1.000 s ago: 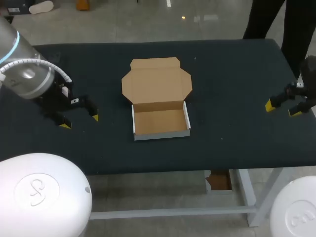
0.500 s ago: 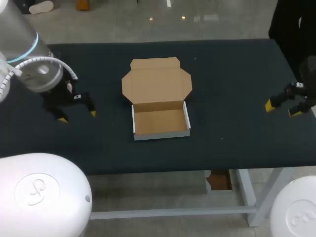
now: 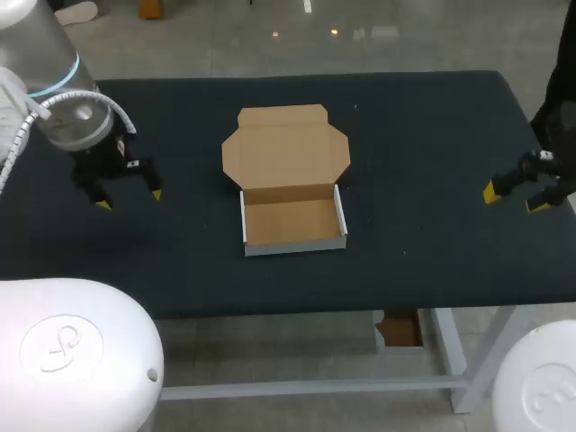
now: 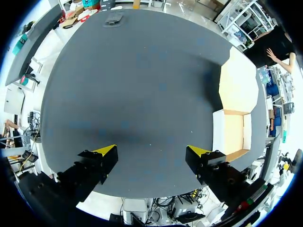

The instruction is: Assemble the packaging by folding the flat box into shape, placing the metal phone stand inside, and closing the box properly

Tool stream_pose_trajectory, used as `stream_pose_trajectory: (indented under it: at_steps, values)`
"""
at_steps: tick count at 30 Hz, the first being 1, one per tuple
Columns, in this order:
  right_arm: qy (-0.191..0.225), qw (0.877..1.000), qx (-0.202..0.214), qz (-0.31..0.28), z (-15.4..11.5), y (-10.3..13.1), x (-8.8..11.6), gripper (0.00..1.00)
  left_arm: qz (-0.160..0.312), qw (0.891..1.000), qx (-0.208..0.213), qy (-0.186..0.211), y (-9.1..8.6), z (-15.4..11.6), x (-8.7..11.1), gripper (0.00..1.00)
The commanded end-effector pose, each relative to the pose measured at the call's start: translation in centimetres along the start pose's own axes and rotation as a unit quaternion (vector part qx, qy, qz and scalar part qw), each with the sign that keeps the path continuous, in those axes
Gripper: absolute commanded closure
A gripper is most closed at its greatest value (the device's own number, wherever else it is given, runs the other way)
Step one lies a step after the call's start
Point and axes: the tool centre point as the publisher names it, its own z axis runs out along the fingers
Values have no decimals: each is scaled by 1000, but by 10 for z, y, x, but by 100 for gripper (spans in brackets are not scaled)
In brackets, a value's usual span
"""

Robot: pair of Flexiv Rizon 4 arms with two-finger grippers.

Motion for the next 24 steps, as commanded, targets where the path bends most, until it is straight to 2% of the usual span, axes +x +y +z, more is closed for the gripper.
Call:
stream_pose_trajectory:
  at_steps: [1, 7, 24]
  values:
    - [1, 1000, 2, 0, -3, 0, 0, 0, -3, 999, -41, -2, -23, 12, -1, 0]
    - [1, 1000, 2, 0, -3, 0, 0, 0, -4, 999, -50, 0, -39, 23, -13, 0]
    - [1, 1000, 2, 0, -3, 0, 0, 0, -12, 998, -62, -12, -72, 42, -45, 0]
